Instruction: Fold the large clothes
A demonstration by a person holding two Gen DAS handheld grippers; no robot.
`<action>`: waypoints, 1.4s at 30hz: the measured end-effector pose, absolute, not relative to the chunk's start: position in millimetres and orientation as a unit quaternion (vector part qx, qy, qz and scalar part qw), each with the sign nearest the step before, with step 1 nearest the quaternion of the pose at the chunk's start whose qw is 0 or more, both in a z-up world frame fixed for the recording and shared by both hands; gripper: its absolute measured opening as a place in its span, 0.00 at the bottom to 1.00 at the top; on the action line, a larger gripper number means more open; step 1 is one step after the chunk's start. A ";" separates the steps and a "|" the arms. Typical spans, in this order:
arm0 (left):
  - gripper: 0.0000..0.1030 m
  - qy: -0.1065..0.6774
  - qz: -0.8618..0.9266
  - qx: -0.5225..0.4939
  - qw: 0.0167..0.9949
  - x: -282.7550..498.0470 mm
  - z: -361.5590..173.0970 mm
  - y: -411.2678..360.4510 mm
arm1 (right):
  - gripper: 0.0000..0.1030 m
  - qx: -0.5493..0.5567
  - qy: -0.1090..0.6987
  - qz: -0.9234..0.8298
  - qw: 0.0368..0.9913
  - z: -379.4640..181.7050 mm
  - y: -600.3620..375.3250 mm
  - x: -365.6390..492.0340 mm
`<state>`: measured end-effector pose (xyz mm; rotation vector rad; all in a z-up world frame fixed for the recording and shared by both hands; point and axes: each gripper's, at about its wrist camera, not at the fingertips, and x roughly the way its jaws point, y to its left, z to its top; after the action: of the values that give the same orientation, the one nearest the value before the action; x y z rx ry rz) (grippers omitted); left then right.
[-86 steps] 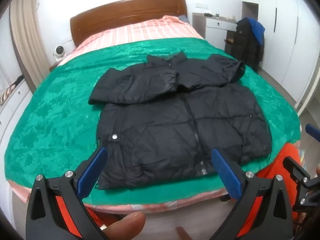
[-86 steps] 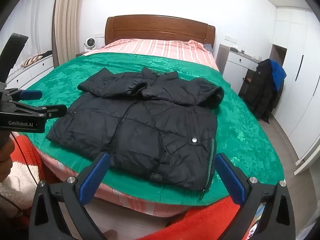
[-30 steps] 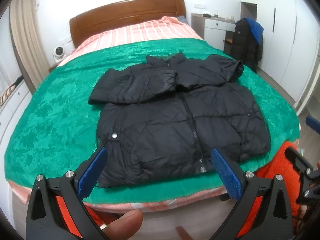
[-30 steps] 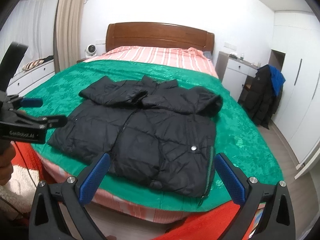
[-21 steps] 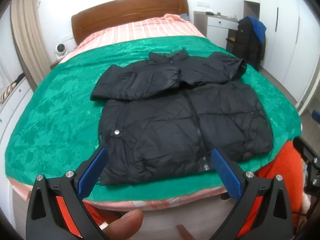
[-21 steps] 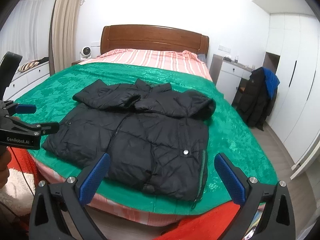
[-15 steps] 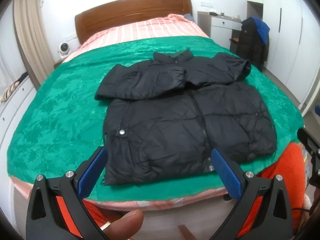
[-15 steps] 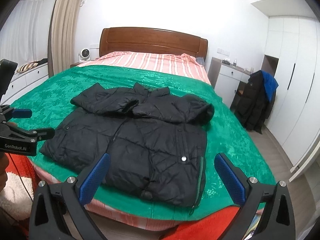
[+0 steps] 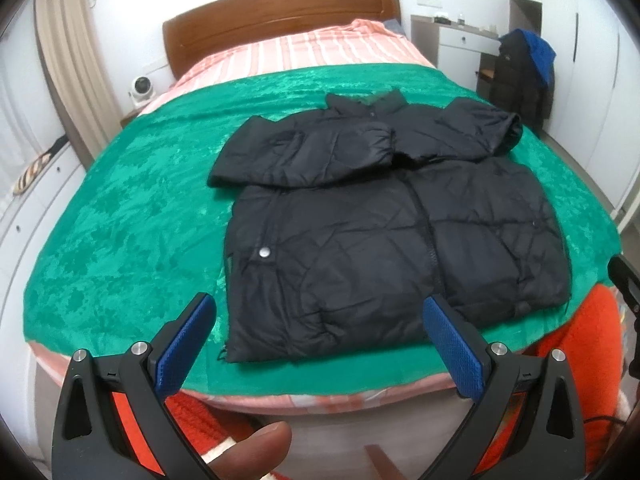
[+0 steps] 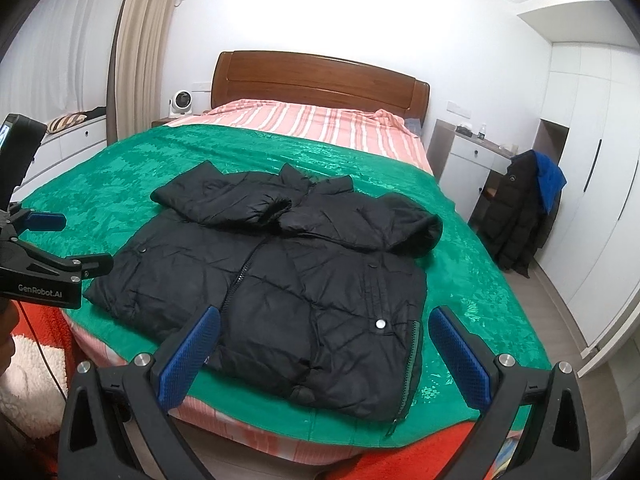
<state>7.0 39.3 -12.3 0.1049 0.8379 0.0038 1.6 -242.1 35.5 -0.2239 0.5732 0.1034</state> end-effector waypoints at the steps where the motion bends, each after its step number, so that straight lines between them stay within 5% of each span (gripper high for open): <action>1: 1.00 0.406 0.002 0.051 0.912 7.0 -12.3 39.3 | 1.00 -0.110 0.281 0.051 0.952 35.6 -241.6 1.5; 12: 1.00 0.424 0.042 0.009 0.905 43.1 -40.1 104.3 | 1.00 -0.088 0.273 0.058 0.956 25.0 -269.3 16.7; 17: 0.99 0.545 -0.012 -0.081 0.834 99.3 -125.1 169.9 | 1.00 0.011 0.401 0.095 0.911 -38.7 -336.7 80.6; 23: 0.98 0.560 -0.043 -0.081 0.823 104.3 -161.2 168.0 | 1.00 0.071 0.512 0.073 0.853 -113.2 -373.7 120.5; 24: 0.93 0.556 -0.043 -0.077 0.826 103.3 -159.9 165.8 | 0.99 0.090 0.530 0.072 0.840 -122.2 -375.7 123.8; 25: 0.70 0.552 -0.051 -0.079 0.829 101.0 -157.2 162.7 | 0.97 0.123 0.548 0.071 0.824 -131.9 -379.0 126.3; 26: 0.44 0.551 -0.071 -0.089 0.827 98.9 -154.6 159.1 | 0.84 0.142 0.552 0.073 0.818 -134.6 -380.6 126.7; 29: 0.18 0.537 -0.059 -0.064 0.839 90.8 -144.4 148.6 | 0.48 0.136 0.543 0.074 0.825 -125.1 -380.9 124.5; 32: 0.16 0.533 -0.064 -0.046 0.843 74.0 -133.5 142.1 | 0.32 0.109 0.526 0.072 0.841 -103.1 -383.9 117.7; 42: 0.19 0.548 -0.077 -0.019 0.833 41.2 -141.5 116.2 | 0.31 0.068 0.522 0.016 0.850 -104.8 -386.8 108.0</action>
<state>41.2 116.2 -141.5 -0.0403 1.1623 -0.1627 108.0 -386.8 -104.8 0.1440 1.0985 0.0345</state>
